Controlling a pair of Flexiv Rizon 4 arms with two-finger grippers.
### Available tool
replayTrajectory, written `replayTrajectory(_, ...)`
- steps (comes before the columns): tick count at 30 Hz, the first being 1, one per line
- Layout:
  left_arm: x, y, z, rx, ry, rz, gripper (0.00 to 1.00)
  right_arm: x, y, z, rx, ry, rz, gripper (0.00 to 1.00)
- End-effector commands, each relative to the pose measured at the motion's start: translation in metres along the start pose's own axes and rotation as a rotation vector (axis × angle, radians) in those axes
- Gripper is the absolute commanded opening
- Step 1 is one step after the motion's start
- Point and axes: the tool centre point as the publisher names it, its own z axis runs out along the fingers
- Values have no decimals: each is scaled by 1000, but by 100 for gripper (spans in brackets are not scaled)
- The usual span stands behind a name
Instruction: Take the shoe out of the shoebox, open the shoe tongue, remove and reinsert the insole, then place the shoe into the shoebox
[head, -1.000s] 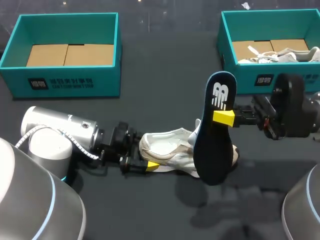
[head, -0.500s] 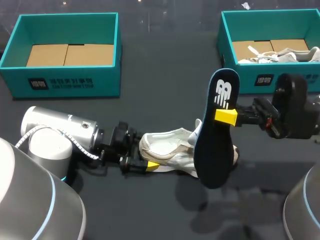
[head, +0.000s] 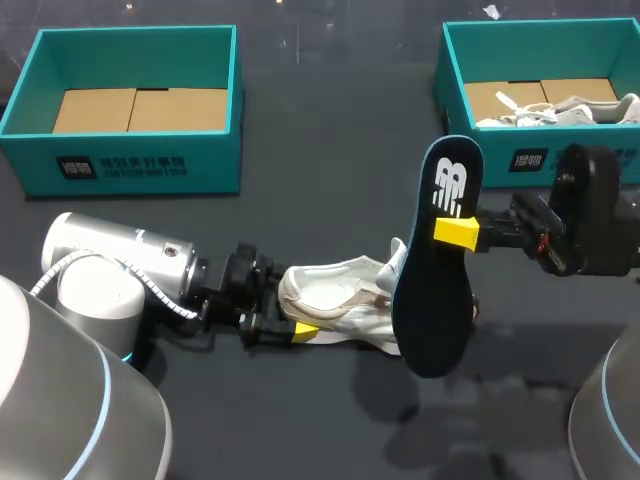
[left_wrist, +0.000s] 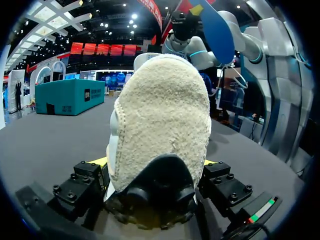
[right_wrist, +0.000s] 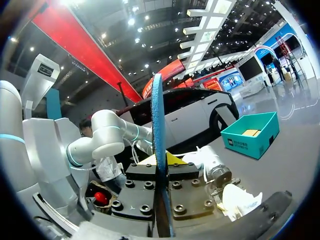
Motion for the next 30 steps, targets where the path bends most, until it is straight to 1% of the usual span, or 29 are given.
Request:
replayTrajectory(1, 0, 7, -1, 0, -8, 1, 100, 3, -1, 0, -1, -4, 0, 0)
replayTrajectory(9, 1, 4, -12, -46, -16, 9, 100, 3, -1, 0, -1, -4, 0, 0)
replayTrajectory(16, -1, 2, -25, -127, -27, 33, 100, 3, -1, 0, -1, -4, 0, 0)
replayTrajectory(21, -5, 4, -33, -214, -12, 55, 100, 3, -1, 0, -1, -4, 0, 0)
replayTrajectory(26, -4, 3, -44, -313, 4, 80, 100, 3, -1, 0, -1, -4, 0, 0)
replayTrajectory(28, -3, -1, -50, -385, 17, 90, 100, 3, -1, 0, -1, -4, 0, 0)
replayTrajectory(29, -2, -4, -55, -469, 12, 155, 100, 3, -1, 0, -1, -4, 0, 0)
replayTrajectory(30, -2, -4, -55, -469, 12, 155, 100, 3, -1, 0, -1, -4, 0, 0)
